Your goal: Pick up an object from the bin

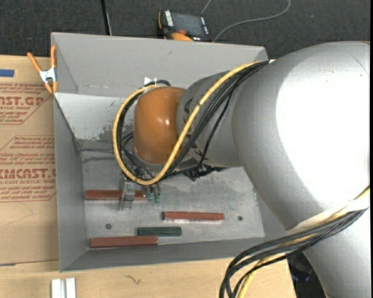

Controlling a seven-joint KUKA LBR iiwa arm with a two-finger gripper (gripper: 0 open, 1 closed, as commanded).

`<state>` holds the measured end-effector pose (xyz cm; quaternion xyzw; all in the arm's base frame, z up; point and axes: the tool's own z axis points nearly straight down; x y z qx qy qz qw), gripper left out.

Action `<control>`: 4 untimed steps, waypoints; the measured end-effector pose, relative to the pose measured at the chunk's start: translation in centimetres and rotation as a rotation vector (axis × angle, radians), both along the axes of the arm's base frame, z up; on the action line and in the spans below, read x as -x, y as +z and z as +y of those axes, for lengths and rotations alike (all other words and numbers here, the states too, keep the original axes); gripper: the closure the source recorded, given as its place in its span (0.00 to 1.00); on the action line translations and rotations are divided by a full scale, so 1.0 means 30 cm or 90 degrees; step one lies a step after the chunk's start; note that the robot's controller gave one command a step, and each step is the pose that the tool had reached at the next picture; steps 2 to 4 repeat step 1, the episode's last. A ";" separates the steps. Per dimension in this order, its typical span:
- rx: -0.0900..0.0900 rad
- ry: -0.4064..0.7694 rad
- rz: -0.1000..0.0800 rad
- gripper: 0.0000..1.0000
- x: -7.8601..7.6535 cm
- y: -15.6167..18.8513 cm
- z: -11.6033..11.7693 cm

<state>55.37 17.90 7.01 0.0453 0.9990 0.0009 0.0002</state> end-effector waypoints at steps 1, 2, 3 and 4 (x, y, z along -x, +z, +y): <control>-0.001 0.034 -0.006 1.00 -0.033 0.555 0.071; -0.001 0.034 -0.006 1.00 -0.033 0.555 0.071; -0.001 0.034 -0.006 1.00 -0.033 0.555 0.071; -0.001 0.034 -0.006 1.00 -0.033 0.555 0.071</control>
Offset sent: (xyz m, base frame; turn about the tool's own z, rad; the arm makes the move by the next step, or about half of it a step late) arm 0.0080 0.0199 0.1613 -0.0524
